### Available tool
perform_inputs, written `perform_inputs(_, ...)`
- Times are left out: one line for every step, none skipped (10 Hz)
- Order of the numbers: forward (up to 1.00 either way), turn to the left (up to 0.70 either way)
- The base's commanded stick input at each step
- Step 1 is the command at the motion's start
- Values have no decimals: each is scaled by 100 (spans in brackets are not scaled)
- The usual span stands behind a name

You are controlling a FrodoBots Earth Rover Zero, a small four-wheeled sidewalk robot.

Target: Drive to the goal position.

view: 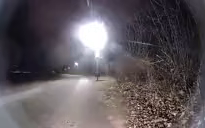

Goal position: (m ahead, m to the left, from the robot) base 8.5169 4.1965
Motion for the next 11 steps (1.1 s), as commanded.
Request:
perform_inputs(97, 0)
perform_inputs(96, 0)
perform_inputs(100, 0)
perform_inputs(100, 0)
perform_inputs(100, 9)
perform_inputs(100, 32)
perform_inputs(100, 40)
perform_inputs(100, 40)
perform_inputs(100, 40)
perform_inputs(100, 40)
perform_inputs(100, 40)
